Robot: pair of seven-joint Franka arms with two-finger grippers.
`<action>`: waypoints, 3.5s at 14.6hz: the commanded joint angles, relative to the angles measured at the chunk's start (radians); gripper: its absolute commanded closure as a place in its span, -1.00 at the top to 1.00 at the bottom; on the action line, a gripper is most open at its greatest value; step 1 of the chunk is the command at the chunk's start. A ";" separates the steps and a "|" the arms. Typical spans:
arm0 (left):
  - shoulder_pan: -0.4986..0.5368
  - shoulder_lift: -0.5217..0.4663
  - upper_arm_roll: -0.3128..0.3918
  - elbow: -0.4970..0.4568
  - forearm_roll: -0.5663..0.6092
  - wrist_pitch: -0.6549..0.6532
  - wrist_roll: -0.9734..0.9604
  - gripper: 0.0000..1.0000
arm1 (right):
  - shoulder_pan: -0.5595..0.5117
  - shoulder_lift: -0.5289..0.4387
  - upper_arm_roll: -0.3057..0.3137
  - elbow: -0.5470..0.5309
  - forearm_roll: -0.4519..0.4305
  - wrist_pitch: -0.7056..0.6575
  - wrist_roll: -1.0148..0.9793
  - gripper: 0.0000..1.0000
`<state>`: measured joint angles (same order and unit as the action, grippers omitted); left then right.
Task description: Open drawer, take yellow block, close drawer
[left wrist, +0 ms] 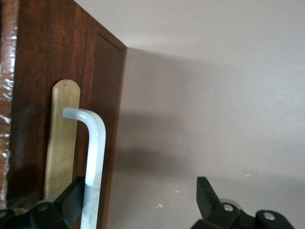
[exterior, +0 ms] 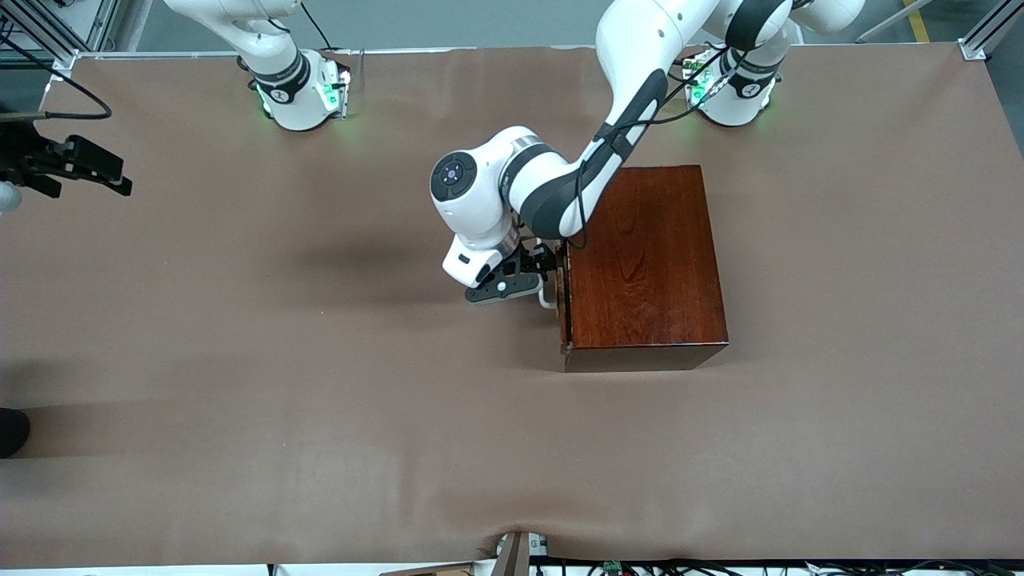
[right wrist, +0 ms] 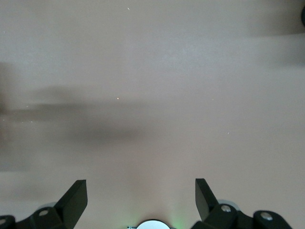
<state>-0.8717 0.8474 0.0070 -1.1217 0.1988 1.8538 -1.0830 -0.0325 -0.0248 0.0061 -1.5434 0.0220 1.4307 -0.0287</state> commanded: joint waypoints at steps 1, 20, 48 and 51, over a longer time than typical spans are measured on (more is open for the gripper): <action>-0.007 0.038 -0.012 0.057 -0.016 0.051 -0.073 1.00 | -0.021 0.013 0.011 0.019 -0.014 -0.004 0.001 1.00; -0.052 0.073 -0.030 0.065 -0.058 0.237 -0.388 1.00 | -0.069 0.126 0.011 0.100 -0.007 0.016 -0.002 1.00; -0.056 0.022 -0.033 0.056 -0.015 0.114 -0.301 1.00 | 0.132 0.175 0.020 0.157 0.055 0.007 0.654 1.00; -0.055 -0.004 -0.028 0.056 -0.010 0.027 -0.240 1.00 | 0.154 0.178 0.020 0.158 0.091 0.011 0.748 1.00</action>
<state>-0.9283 0.8562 -0.0181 -1.0943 0.1746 1.9583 -1.3706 0.1031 0.1418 0.0309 -1.4072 0.0817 1.4519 0.6454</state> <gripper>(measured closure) 0.000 0.000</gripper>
